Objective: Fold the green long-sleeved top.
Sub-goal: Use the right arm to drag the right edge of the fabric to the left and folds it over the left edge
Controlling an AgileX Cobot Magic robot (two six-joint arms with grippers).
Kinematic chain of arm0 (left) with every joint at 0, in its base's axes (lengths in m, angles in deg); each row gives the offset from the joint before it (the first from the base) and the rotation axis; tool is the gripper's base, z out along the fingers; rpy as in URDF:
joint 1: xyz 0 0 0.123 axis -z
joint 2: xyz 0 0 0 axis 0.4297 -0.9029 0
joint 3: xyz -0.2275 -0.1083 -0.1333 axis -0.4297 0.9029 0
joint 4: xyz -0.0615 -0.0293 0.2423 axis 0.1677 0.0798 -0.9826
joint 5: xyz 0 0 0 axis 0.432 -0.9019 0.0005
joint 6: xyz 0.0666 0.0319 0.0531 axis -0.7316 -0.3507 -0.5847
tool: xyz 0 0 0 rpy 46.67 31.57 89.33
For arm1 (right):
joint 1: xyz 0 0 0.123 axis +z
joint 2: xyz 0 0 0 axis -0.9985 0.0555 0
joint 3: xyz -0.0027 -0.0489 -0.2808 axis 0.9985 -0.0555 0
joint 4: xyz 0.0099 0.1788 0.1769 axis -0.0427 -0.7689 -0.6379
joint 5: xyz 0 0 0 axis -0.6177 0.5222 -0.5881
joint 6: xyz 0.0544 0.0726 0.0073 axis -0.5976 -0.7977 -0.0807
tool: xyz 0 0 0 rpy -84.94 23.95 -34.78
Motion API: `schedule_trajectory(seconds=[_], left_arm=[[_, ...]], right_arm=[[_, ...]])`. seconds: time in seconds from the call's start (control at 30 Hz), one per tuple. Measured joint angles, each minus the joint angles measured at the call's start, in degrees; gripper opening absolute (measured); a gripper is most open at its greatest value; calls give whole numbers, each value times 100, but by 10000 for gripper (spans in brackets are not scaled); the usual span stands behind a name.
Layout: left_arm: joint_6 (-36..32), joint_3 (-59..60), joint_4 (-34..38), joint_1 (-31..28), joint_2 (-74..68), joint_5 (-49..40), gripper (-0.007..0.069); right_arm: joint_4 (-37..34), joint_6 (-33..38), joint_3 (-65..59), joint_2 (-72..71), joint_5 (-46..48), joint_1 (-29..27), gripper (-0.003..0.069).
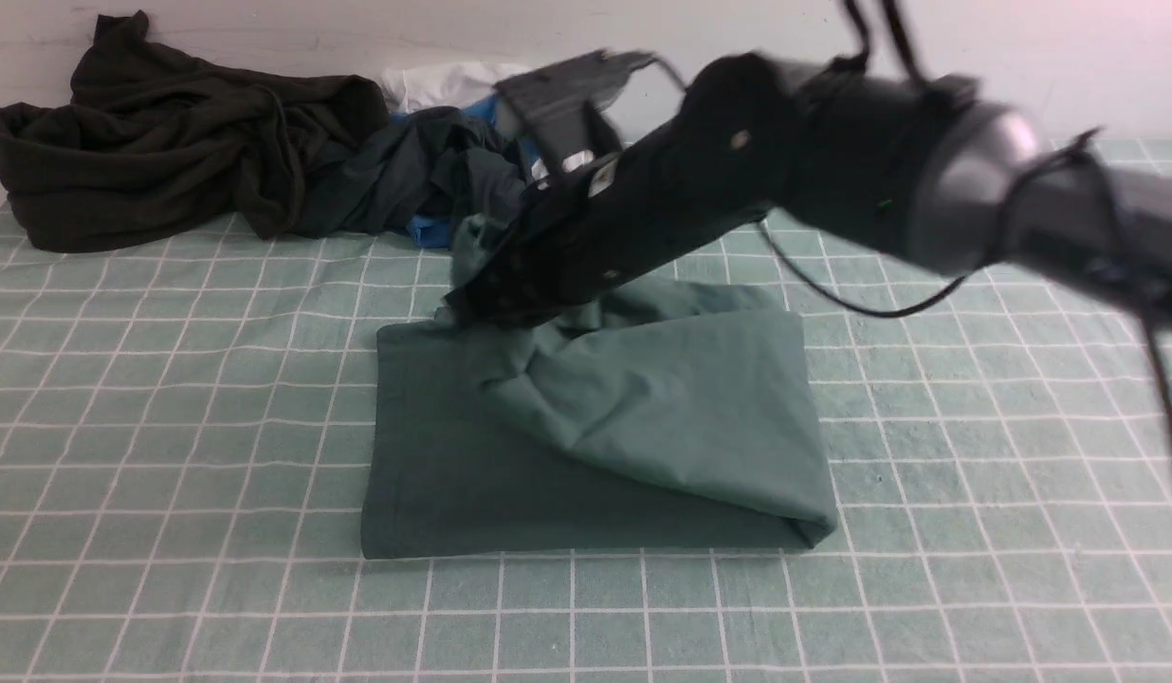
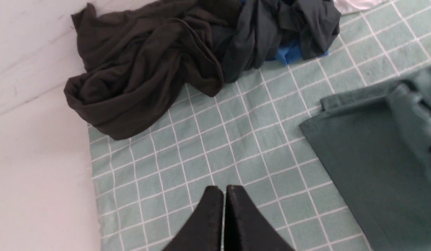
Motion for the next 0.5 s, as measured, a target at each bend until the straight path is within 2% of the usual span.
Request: schedule_trajectory(seconds=[0.1,0.17,0.3,0.37,0.47,0.5], left_arm=[[104,147,0,0,333,0,-3],[186,455,0,0,677,0,-3],[447,1579,-2,0,1505,0,-3],[575,2224,-2,0,2027,0,-3],[874,3553,-32,0,3027,219,-3],[1001,3855,-62,0,3285,347,-3]], right_arm=[[-56,0,320,455,5,123,59],[-153,0,522,713,47,150,94],[-368,0,865,806,467,118,272],[-368,0,1056,701,988,62,359],[-195,0,1280,318,2063,-92,432],[-64,0,1299,202,2334,-133,435]])
